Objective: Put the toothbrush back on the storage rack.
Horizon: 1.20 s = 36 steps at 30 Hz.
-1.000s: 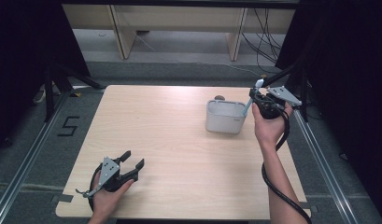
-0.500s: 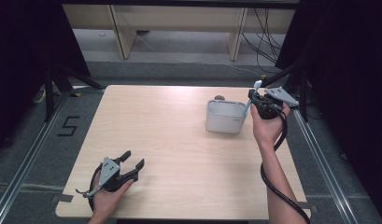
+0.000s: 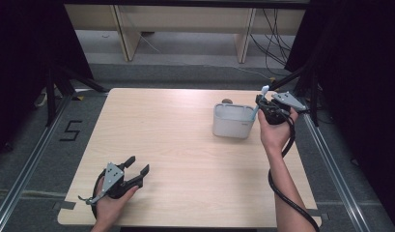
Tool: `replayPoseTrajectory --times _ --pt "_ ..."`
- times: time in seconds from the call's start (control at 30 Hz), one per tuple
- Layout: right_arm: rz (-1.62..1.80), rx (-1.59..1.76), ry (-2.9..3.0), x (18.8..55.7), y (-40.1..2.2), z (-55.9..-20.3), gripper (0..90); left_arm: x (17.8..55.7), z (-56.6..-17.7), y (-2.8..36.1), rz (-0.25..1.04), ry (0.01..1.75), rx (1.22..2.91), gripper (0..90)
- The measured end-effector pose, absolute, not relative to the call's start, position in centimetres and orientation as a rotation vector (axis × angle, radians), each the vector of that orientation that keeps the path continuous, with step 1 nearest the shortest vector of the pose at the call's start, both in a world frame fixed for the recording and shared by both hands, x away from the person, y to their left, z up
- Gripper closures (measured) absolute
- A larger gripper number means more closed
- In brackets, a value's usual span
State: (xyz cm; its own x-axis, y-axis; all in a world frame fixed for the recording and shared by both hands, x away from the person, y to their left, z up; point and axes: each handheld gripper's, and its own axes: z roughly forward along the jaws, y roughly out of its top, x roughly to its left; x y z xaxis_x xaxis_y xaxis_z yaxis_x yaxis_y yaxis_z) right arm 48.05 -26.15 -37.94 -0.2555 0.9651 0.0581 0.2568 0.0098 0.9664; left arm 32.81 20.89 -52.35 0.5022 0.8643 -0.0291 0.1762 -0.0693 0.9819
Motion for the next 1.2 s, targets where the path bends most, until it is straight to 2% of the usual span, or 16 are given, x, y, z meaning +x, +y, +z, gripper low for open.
replayPoseTrajectory --times 1.2 --pt "1.266 1.306 1.619 49.1 -25.3 -40.1 85.3 32.7 -52.3 20.9 0.726 0.925 1.566 35.4"
